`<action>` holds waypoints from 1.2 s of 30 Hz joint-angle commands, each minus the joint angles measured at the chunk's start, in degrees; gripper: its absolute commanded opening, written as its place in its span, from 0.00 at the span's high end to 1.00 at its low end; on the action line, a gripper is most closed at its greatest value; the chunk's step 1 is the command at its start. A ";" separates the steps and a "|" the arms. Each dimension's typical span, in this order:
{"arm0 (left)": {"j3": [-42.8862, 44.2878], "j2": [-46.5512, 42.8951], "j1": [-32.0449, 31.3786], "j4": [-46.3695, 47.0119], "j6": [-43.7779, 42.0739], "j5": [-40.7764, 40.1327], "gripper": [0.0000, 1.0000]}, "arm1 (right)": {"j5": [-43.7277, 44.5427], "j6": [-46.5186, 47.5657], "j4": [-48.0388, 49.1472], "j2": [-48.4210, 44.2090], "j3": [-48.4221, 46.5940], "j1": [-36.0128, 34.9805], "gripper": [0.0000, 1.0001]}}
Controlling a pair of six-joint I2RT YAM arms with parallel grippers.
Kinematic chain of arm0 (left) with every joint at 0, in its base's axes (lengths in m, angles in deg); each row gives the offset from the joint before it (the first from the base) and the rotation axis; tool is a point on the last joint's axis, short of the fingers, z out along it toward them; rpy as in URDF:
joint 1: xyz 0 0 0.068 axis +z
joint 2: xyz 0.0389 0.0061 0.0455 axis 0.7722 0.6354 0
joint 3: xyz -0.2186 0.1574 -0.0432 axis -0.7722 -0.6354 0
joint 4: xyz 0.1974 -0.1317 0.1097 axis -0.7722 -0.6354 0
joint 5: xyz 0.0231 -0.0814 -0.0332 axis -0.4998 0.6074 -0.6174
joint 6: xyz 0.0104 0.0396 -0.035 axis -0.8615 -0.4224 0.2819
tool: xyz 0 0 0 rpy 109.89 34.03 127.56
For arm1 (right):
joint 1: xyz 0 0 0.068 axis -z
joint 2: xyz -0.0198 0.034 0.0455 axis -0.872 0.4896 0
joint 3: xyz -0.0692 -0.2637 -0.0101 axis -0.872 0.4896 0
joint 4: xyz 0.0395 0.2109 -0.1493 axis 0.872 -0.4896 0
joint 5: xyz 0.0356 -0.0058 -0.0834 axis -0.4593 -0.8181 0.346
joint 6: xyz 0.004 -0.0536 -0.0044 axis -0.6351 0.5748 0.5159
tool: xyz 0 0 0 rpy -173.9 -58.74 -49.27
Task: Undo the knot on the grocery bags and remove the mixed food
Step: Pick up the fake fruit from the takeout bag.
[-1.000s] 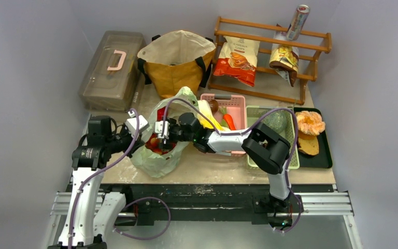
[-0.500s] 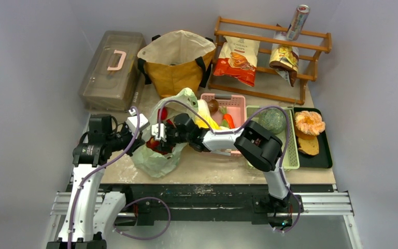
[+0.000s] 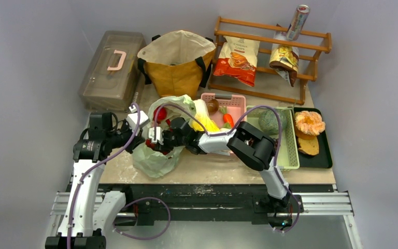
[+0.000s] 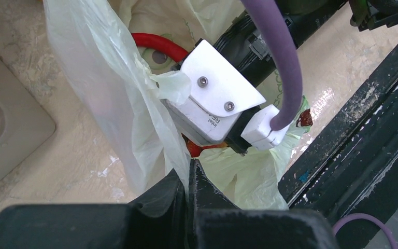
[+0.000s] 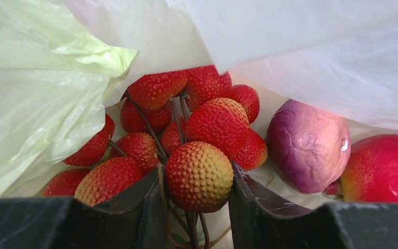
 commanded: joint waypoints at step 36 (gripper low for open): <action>-0.50 3.48 1.44 13.22 8.74 -11.38 1.00 | 6.31 -9.82 1.28 -30.67 2.79 4.23 1.00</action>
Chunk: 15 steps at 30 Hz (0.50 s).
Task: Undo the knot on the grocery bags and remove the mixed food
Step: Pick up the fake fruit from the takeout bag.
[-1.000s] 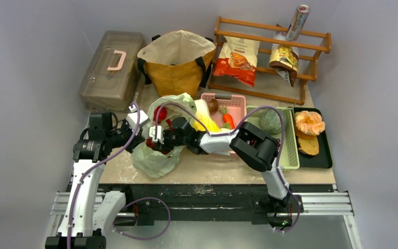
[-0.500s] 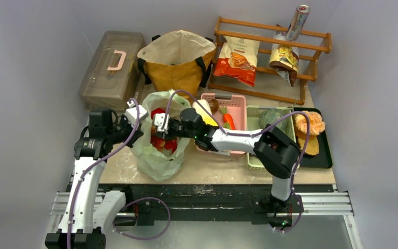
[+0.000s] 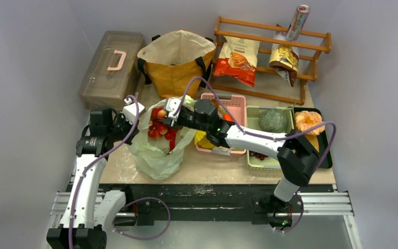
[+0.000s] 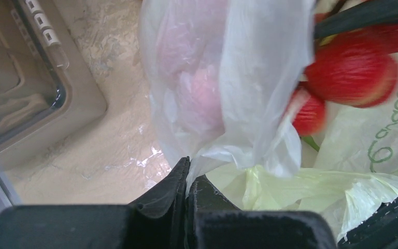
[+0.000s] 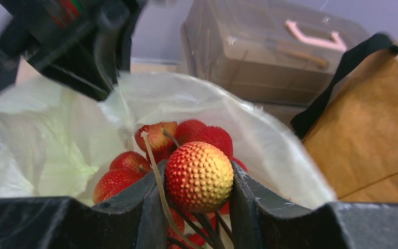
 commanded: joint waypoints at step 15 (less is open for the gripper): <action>2.17 2.94 0.36 4.15 4.66 -1.69 1.00 | -3.74 -1.94 -20.89 -23.75 -3.10 2.89 1.00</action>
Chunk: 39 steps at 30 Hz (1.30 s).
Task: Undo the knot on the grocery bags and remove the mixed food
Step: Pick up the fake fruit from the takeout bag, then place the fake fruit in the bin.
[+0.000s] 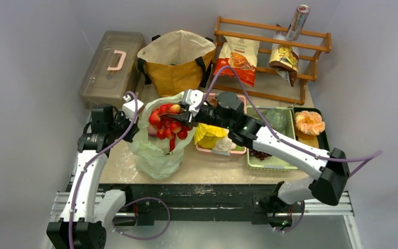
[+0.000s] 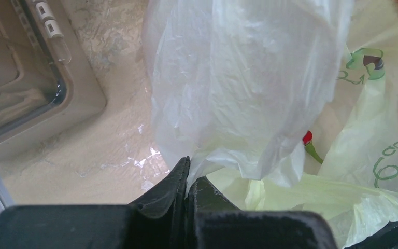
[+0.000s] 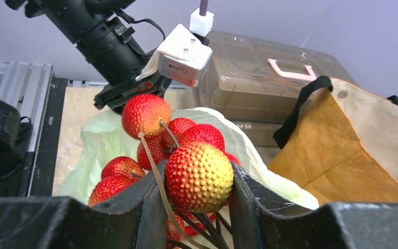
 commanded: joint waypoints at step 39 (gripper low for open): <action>2.01 2.26 0.37 1.86 -1.78 3.56 1.00 | 18.17 11.01 -56.28 -28.39 15.02 48.49 0.01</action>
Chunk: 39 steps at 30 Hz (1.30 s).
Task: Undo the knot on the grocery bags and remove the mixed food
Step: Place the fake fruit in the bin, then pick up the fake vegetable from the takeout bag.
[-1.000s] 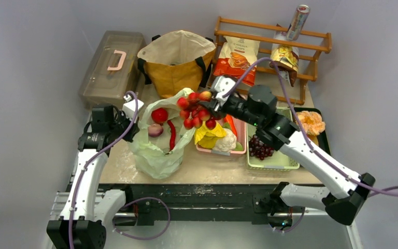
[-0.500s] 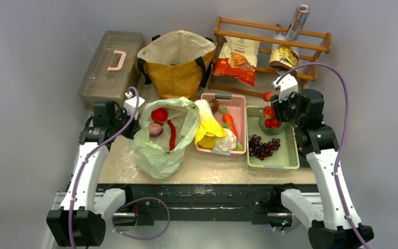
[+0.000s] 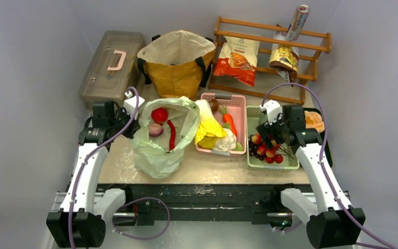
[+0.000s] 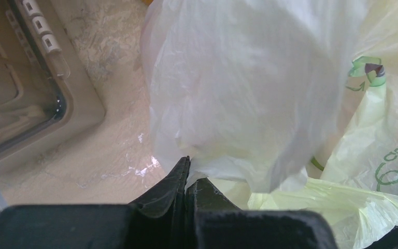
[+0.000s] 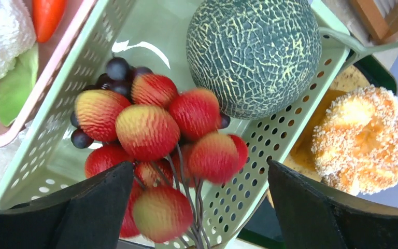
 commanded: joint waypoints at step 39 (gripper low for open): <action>4.31 0.95 0.57 -2.16 7.69 5.43 1.00 | -17.78 -2.62 87.09 42.88 -7.60 -49.37 0.41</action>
